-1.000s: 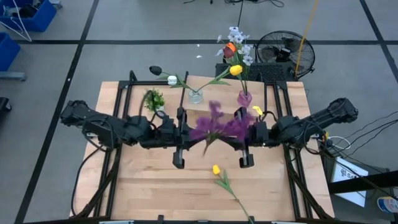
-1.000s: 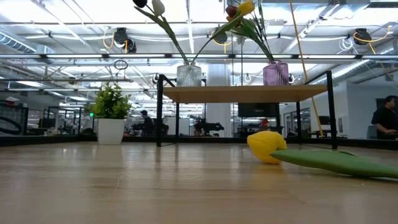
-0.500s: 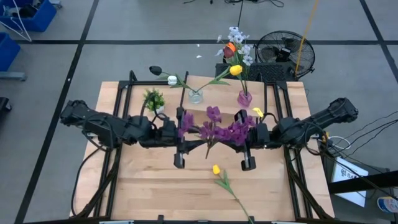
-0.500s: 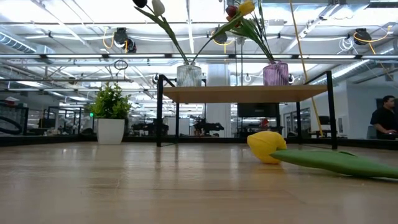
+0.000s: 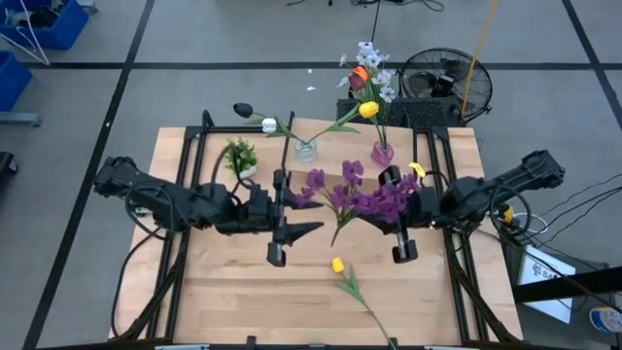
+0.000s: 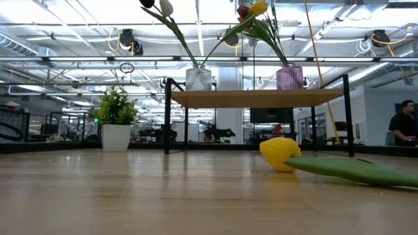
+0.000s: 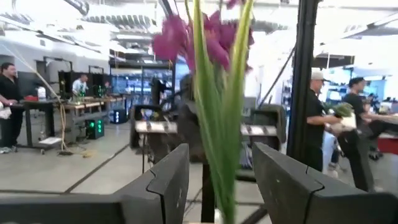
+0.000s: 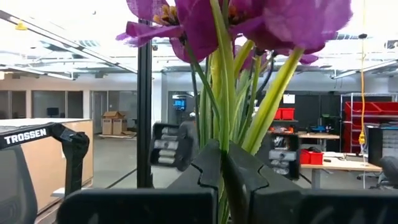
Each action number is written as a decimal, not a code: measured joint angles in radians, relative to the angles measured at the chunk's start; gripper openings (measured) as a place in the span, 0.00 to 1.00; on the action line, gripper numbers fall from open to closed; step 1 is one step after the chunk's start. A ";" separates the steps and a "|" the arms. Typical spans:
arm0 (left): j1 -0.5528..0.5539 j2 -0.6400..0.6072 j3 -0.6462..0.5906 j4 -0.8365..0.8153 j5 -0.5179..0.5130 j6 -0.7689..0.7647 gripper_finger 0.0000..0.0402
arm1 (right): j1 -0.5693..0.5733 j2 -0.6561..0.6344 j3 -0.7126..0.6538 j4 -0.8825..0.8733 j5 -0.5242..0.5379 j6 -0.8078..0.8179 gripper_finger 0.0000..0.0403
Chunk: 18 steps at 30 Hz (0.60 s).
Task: Pick and place flowers into a vace then onto a shelf
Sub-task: Put the purple flower into the transparent vase
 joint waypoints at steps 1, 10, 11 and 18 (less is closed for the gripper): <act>0.011 0.000 0.000 0.008 0.014 -0.002 0.45 | -0.001 0.006 0.000 0.002 0.000 0.005 0.00; 0.085 0.000 0.000 0.038 0.167 -0.078 0.45 | -0.050 0.067 0.000 0.009 -0.002 0.052 0.00; 0.084 0.000 0.000 0.040 0.168 -0.072 0.45 | -0.057 0.071 0.000 0.010 -0.003 0.056 0.00; 0.085 0.000 0.000 0.037 0.169 -0.040 0.45 | -0.090 0.079 0.000 0.050 -0.014 0.056 0.00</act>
